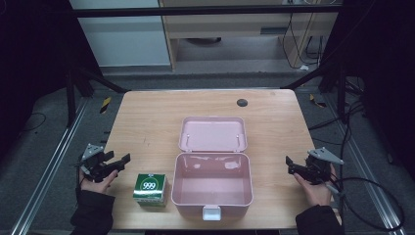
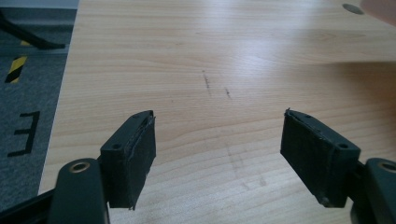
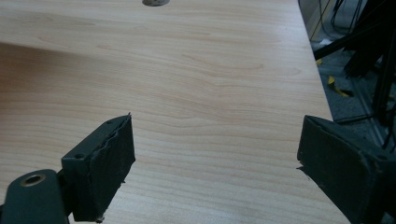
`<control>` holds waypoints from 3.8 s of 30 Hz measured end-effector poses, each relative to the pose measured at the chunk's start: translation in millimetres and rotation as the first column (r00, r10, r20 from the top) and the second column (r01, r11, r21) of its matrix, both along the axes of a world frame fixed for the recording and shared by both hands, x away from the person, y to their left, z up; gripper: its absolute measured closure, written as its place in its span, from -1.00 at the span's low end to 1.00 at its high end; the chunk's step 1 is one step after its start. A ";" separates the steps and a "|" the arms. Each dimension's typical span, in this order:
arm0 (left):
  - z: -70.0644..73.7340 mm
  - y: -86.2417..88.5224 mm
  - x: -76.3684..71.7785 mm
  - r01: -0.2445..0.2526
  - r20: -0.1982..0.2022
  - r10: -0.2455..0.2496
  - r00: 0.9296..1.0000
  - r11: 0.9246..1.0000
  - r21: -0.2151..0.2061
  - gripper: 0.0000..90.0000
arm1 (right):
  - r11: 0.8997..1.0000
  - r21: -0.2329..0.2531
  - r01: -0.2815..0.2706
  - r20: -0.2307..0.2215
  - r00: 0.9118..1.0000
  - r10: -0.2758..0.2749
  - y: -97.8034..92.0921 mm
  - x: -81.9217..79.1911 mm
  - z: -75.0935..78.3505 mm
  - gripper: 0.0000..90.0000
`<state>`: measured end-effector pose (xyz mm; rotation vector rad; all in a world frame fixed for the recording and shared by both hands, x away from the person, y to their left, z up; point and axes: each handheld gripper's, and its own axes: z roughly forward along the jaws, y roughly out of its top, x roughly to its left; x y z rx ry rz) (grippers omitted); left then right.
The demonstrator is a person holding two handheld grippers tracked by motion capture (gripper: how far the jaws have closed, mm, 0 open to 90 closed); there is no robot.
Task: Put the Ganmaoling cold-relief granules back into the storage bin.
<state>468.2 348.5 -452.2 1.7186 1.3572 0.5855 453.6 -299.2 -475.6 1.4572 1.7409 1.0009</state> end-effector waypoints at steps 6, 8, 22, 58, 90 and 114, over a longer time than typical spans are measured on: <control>16.7 0.6 -3.3 0.108 0.025 -0.108 0.994 0.994 -0.017 -0.43 | 1.000 -0.017 -0.008 0.003 1.000 0.009 1.5 -1.0 -2.3 -0.74; 21.1 -0.7 -4.4 0.138 0.036 -0.137 0.990 0.990 -0.014 -0.44 | 1.000 -0.021 -0.008 0.003 1.000 0.008 1.9 -1.1 -2.6 -0.74; 49.0 -7.4 2.2 0.318 0.040 -0.320 0.947 0.947 0.033 -0.47 | 0.999 -0.047 -0.021 -0.003 1.000 0.021 5.1 -3.6 -5.4 -0.75; 86.6 -48.4 -7.7 0.758 -0.221 -0.729 0.648 0.588 0.282 -0.65 | 0.997 -0.063 -0.055 -0.024 0.998 0.054 6.7 -3.8 -6.7 -0.79; 68.3 -82.9 -16.4 0.870 -0.393 -0.783 0.481 0.371 0.326 -0.84 | 0.993 -0.084 -0.082 -0.049 0.996 0.078 8.3 -2.2 -9.8 -0.86; 50.4 -102.9 -14.7 0.896 -0.453 -0.782 0.428 0.302 0.326 -0.89 | 0.992 -0.089 -0.090 -0.072 0.994 0.084 8.9 -0.9 -12.2 -0.89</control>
